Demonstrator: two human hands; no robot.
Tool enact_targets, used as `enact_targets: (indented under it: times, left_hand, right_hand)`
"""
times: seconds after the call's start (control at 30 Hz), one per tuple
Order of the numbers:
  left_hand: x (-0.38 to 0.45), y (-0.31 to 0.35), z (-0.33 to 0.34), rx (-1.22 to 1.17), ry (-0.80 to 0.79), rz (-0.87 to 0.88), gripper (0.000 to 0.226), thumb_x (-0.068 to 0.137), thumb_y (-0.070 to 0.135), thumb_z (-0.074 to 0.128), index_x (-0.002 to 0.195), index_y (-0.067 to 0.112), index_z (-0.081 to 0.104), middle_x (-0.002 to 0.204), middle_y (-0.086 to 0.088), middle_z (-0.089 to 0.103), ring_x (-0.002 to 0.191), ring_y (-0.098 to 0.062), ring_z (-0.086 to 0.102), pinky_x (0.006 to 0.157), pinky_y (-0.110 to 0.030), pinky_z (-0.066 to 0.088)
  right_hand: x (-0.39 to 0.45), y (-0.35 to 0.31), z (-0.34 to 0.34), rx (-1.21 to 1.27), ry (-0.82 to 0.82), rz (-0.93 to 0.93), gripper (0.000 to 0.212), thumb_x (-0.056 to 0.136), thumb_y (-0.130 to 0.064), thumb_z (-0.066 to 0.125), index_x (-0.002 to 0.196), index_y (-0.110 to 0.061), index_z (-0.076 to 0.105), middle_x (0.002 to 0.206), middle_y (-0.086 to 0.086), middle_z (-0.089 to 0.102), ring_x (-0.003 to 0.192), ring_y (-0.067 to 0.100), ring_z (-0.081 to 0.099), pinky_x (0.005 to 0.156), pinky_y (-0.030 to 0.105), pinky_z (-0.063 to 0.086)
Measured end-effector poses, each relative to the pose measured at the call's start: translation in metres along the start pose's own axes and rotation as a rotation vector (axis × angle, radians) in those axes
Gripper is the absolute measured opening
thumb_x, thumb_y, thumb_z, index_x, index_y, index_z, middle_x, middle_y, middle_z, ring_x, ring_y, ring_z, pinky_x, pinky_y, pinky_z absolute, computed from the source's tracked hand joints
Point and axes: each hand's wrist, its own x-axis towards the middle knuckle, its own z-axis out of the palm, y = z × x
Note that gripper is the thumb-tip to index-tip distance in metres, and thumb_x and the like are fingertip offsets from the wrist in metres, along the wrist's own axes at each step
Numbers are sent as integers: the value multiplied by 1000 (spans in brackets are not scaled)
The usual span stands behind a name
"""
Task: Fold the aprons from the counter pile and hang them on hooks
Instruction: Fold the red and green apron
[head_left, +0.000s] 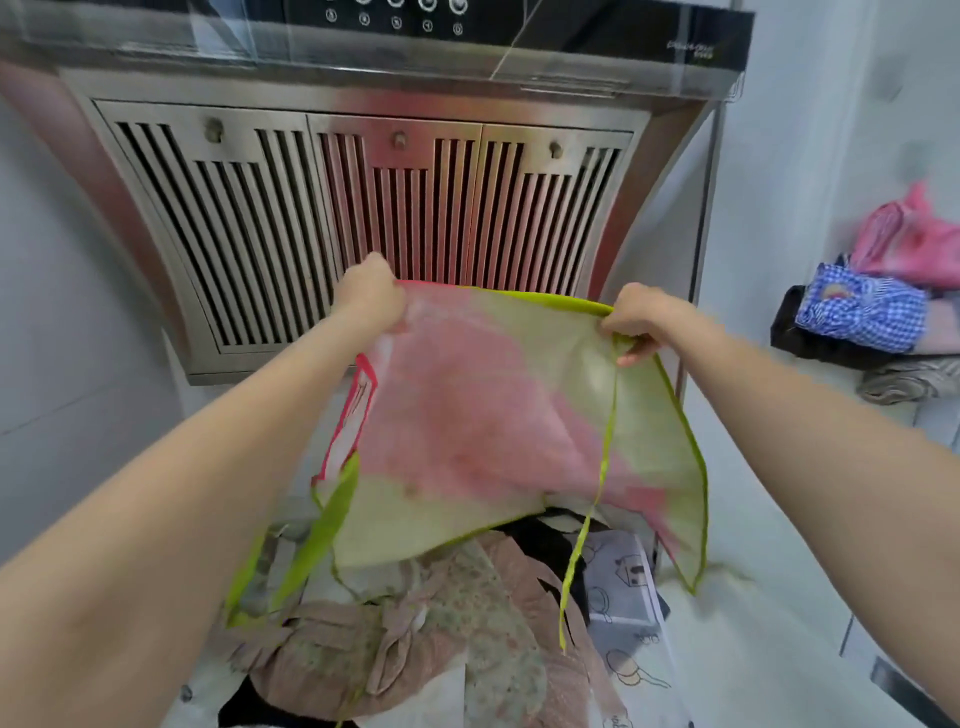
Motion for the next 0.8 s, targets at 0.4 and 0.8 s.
enact_targets:
  times: [0.4, 0.8]
  left_hand:
    - [-54, 138, -25, -712, -427, 400, 23, 94, 10, 45, 71, 11, 50, 54, -5, 49, 31, -7, 49, 34, -15, 37]
    - [-5, -84, 56, -673, -415, -278, 27, 91, 12, 49, 64, 13, 49, 40, 3, 50, 32, -9, 44, 35, -12, 36]
  right_hand:
    - [31, 26, -87, 1176, 949, -192, 33, 79, -5, 35, 95, -19, 59, 87, -2, 59, 89, 17, 55, 89, 28, 49]
    - [96, -39, 144, 630, 236, -384, 39, 100, -12, 31, 136, -5, 45, 139, 14, 47, 129, 26, 42, 102, 25, 28]
